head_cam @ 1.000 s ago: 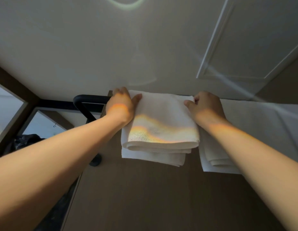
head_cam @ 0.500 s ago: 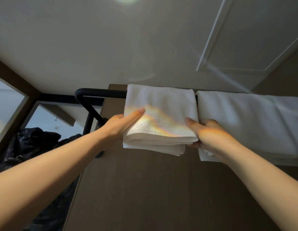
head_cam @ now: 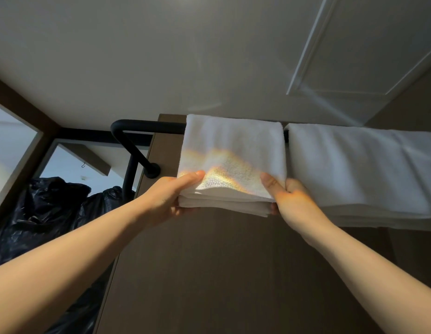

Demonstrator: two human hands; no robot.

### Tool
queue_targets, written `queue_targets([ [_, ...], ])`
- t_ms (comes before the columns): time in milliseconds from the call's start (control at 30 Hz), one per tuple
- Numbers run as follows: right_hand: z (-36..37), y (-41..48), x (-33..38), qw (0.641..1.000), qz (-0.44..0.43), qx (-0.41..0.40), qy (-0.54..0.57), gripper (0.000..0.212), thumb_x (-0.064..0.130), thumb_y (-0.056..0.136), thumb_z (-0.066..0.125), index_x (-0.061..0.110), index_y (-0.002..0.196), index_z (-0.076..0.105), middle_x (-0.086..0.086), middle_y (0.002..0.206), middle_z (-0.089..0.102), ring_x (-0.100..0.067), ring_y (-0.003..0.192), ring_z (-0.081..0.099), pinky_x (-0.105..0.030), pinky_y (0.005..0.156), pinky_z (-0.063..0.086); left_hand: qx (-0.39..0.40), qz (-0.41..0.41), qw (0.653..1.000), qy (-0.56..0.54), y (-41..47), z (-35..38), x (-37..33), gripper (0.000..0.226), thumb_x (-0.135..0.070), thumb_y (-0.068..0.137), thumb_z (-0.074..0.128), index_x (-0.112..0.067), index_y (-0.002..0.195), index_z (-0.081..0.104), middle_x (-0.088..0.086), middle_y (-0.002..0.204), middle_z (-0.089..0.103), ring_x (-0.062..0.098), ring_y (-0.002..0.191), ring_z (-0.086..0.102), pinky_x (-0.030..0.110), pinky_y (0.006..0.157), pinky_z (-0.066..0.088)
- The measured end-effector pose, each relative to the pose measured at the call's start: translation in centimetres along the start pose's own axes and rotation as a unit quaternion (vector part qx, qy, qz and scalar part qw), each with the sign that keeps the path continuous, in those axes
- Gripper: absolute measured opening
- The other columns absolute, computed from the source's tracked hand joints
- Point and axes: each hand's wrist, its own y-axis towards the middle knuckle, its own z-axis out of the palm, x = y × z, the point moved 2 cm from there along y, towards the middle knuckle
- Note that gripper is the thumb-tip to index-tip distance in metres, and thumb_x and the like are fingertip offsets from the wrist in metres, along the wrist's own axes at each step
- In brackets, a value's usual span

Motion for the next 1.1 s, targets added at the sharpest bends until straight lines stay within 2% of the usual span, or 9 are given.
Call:
queue_targets([
  [100, 0.2, -0.3, -0.8, 1.000, 0.024, 0.013, 0.001, 0.040, 0.055, 0.093, 0.050, 0.018, 0.101, 0.061, 0.000, 0.093, 0.065, -0.015, 0.080, 0.060, -0.027, 0.073, 0.046, -0.004, 0.003, 1.000, -0.019, -0.3, -0.4, -0.1, 0.068, -0.037, 0.068, 0.071, 0.005, 0.119, 0.058, 0.027, 0.128, 0.054, 0.024, 0.097, 0.059, 0.026, 0.075, 0.055],
  [200, 0.3, -0.6, -1.6, 0.997, 0.058, 0.014, 0.053, 0.046, 0.048, 0.092, 0.057, 0.013, 0.122, 0.061, -0.001, 0.112, 0.067, -0.017, 0.100, 0.062, -0.036, 0.092, 0.050, -0.013, 0.008, 1.000, -0.014, -0.7, -0.5, -0.1, 0.070, -0.030, 0.069, 0.070, 0.014, 0.121, 0.055, 0.031, 0.126, 0.055, 0.027, 0.095, 0.058, 0.026, 0.072, 0.053],
  [367, 0.7, -1.2, -2.5, 0.980, 0.100, 0.039, 0.166, 0.066, 0.054, 0.070, 0.067, 0.017, 0.123, 0.060, 0.005, 0.117, 0.066, -0.011, 0.109, 0.061, -0.033, 0.102, 0.045, -0.027, 0.009, 0.998, -0.057, -0.9, -0.4, 0.3, 0.051, -0.016, 0.082, 0.066, 0.017, 0.119, 0.055, 0.024, 0.116, 0.061, 0.024, 0.094, 0.061, 0.021, 0.067, 0.058],
  [433, 0.8, -1.2, -2.6, 0.971, 0.107, 0.048, 0.209, 0.061, 0.052, 0.067, 0.068, 0.018, 0.118, 0.061, 0.004, 0.118, 0.067, -0.011, 0.111, 0.061, -0.035, 0.106, 0.043, -0.036, 0.009, 0.997, -0.065, -0.8, -0.3, 0.4, 0.049, -0.014, 0.085, 0.065, 0.018, 0.120, 0.053, 0.024, 0.115, 0.060, 0.025, 0.095, 0.060, 0.023, 0.067, 0.058],
  [567, 1.2, -1.0, -2.9, 0.959, 0.096, 0.048, 0.261, 0.047, 0.042, 0.076, 0.070, 0.015, 0.114, 0.066, 0.001, 0.112, 0.072, -0.013, 0.106, 0.067, -0.031, 0.097, 0.050, -0.048, 0.017, 0.997, -0.062, -0.7, -0.4, 0.7, 0.051, -0.015, 0.083, 0.067, 0.020, 0.118, 0.053, 0.025, 0.110, 0.059, 0.028, 0.097, 0.061, 0.025, 0.066, 0.059],
  [700, 1.2, -1.3, -3.1, 0.971, 0.040, -0.018, 0.235, 0.030, 0.039, 0.074, 0.073, 0.018, 0.096, 0.071, 0.004, 0.091, 0.077, -0.008, 0.085, 0.072, -0.018, 0.075, 0.055, -0.060, 0.052, 0.995, -0.061, -0.7, -0.4, 1.1, 0.035, -0.020, 0.071, 0.072, 0.006, 0.094, 0.066, 0.011, 0.090, 0.073, 0.019, 0.079, 0.073, 0.022, 0.057, 0.058],
  [833, 1.5, -1.1, -3.2, 0.967, 0.033, -0.068, 0.244, 0.009, 0.021, 0.082, 0.075, 0.015, 0.087, 0.070, 0.003, 0.079, 0.076, -0.012, 0.079, 0.073, -0.022, 0.072, 0.058, -0.101, 0.091, 0.991, -0.009, -0.9, -0.5, 1.4, 0.043, -0.033, 0.060, 0.076, -0.002, 0.090, 0.069, 0.007, 0.087, 0.075, 0.020, 0.080, 0.074, 0.028, 0.063, 0.061],
  [967, 1.7, -1.1, -3.1, 0.952, 0.048, -0.126, 0.275, 0.025, 0.014, 0.080, 0.077, 0.008, 0.095, 0.057, -0.008, 0.093, 0.067, -0.021, 0.084, 0.069, -0.029, 0.073, 0.059, -0.134, 0.103, 0.986, -0.016, -1.2, -0.9, 1.1, 0.052, -0.028, 0.066, 0.079, -0.006, 0.107, 0.055, 0.004, 0.088, 0.073, 0.014, 0.078, 0.073, 0.020, 0.054, 0.055],
  [1100, 2.2, -1.9, -2.6, 0.938, 0.042, -0.113, 0.324, 0.035, 0.009, 0.087, 0.070, 0.004, 0.116, 0.052, -0.009, 0.105, 0.066, -0.015, 0.089, 0.069, -0.023, 0.073, 0.059, -0.079, 0.102, 0.992, -0.001, -1.5, -0.7, 0.8, 0.036, -0.024, 0.075, 0.073, -0.008, 0.105, 0.061, -0.007, 0.086, 0.076, 0.010, 0.083, 0.072, 0.018, 0.058, 0.055],
])
